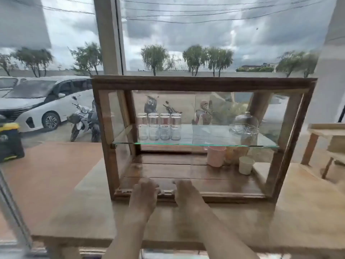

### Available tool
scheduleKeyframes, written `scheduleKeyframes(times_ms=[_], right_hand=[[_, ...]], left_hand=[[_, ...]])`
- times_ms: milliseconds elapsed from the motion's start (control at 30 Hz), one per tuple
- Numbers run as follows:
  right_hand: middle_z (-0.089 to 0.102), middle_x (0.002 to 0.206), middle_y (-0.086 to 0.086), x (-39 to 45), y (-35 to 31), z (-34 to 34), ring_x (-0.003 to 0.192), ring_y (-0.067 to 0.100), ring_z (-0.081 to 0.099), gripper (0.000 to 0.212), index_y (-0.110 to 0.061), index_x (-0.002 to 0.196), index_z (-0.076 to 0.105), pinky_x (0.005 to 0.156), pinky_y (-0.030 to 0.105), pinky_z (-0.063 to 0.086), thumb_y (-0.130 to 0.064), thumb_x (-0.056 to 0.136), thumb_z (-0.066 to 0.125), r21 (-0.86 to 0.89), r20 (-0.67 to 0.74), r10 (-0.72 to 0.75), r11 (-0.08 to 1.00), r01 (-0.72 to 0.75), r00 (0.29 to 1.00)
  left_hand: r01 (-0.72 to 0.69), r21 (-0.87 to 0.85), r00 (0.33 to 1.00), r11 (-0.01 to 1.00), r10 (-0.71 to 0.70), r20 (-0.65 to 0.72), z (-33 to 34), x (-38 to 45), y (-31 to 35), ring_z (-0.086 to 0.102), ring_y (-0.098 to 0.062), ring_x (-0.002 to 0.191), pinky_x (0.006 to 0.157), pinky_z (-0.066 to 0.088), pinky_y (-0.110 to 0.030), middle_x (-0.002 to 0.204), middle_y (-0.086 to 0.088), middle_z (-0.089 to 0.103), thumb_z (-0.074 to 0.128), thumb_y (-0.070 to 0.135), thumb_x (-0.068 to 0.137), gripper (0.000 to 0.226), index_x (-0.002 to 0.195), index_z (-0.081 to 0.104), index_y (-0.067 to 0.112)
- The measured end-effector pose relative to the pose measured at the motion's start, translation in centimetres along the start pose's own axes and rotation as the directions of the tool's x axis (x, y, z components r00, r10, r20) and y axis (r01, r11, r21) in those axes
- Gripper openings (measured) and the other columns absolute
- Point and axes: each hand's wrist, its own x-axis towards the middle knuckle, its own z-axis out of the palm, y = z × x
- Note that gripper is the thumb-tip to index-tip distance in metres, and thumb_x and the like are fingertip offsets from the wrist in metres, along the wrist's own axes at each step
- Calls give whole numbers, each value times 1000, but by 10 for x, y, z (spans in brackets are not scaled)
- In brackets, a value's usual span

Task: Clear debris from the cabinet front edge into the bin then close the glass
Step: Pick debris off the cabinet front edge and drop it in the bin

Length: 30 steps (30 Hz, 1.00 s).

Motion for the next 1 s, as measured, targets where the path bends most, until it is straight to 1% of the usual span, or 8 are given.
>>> scheduleKeyframes(times_ms=[100,200,400,600,733,800,933,1000], right_hand=[[62,121,14,14,0,15,113,36,60,25,-14,112,61,90,41,50,-12,95,44,-52,-60,-15,999,12,998],[69,107,14,19,-1,20,102,37,66,23,-10,99,67,81,41,53,-5,90,46,-125,-105,-3,992,-10,994],[65,114,15,17,-1,22,108,37,64,24,-8,107,63,84,40,52,-2,93,44,-195,-111,-30,981,8,993],[62,114,17,7,-3,19,104,38,64,25,-4,112,55,78,40,48,3,93,39,17,-181,7,1000,-4,983],[66,90,21,-7,-23,22,86,40,65,16,-5,96,51,66,40,45,3,92,37,112,-259,-43,991,74,965],[65,89,20,-15,-40,28,85,39,64,19,-4,94,53,67,42,48,4,91,36,142,-249,-88,982,127,965],[60,111,24,-26,-85,52,104,36,60,33,2,108,60,87,41,48,8,89,33,106,-134,-179,975,194,975],[56,114,23,-33,-114,72,101,33,56,27,-4,97,58,81,41,42,5,90,34,94,-60,-205,973,210,977]], left_hand=[[-41,60,998,997,38,45,11,8,4,54,-24,114,97,40,-36,114,-3,64,54,33,94,26,113,69,24],[-66,86,996,994,61,59,12,11,9,57,-26,107,94,42,-37,111,-4,63,53,36,94,27,109,72,25],[-25,-10,999,1000,25,39,16,14,9,60,-27,105,93,43,-37,104,-7,66,57,35,91,25,102,75,22],[-28,-98,997,995,21,-76,-7,0,2,62,-28,99,87,48,-37,97,-9,68,57,28,92,21,94,75,17],[-19,-83,995,996,11,-96,-34,-20,-23,64,-28,97,84,53,-40,96,-9,71,59,26,91,20,96,76,16],[-12,-66,995,998,5,-103,-48,-31,-41,65,-31,94,83,54,-42,96,-10,71,60,26,90,20,95,76,14],[64,-20,991,998,-66,-119,-78,-57,-84,64,-32,92,81,51,-40,95,-13,69,59,25,91,22,92,76,11],[134,-9,984,991,-134,-116,-90,-74,-113,64,-32,90,78,49,-39,91,-13,67,60,24,89,25,79,74,7]])
